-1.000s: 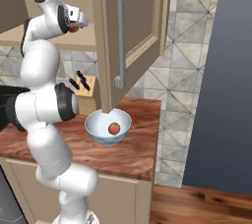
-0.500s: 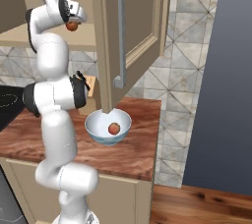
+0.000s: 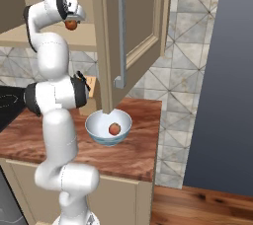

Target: Open the cabinet. Pick the apple and peach from the cabinet and place them into the bowl. Then close the cabinet.

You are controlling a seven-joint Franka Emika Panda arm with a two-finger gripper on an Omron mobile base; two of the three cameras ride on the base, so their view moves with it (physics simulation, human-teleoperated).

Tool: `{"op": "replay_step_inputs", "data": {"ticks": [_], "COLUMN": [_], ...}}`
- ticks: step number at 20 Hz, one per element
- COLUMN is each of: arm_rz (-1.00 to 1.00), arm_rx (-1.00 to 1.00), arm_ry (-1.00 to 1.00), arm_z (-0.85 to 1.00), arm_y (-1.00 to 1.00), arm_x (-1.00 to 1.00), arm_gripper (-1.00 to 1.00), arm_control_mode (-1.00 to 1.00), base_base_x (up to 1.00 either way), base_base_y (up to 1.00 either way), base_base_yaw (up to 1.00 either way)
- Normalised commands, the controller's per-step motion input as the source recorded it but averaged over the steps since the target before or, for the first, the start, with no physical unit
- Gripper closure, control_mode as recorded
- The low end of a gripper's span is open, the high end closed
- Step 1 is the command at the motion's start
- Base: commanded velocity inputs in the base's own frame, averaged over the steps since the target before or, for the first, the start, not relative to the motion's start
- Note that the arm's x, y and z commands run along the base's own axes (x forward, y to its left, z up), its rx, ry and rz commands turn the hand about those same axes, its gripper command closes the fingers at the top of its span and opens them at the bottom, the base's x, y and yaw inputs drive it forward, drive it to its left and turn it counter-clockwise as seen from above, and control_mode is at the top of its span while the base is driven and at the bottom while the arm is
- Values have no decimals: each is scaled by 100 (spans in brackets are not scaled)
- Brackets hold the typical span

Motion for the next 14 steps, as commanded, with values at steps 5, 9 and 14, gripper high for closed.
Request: {"op": "replay_step_inputs", "data": {"ticks": [5, 9, 14], "arm_rz": [0, 0, 0], "arm_rx": [0, 2, 6], "arm_ry": [-22, -32, -31], "arm_z": [0, 10, 8], "arm_y": [-4, -19, -35], "arm_x": [-100, -100, -100], "arm_gripper": [100, 100, 100], "arm_control_mode": [-100, -100, -100], "base_base_x": [0, 0, 0], "base_base_y": [0, 0, 0], "base_base_yaw": [0, 0, 0]}}
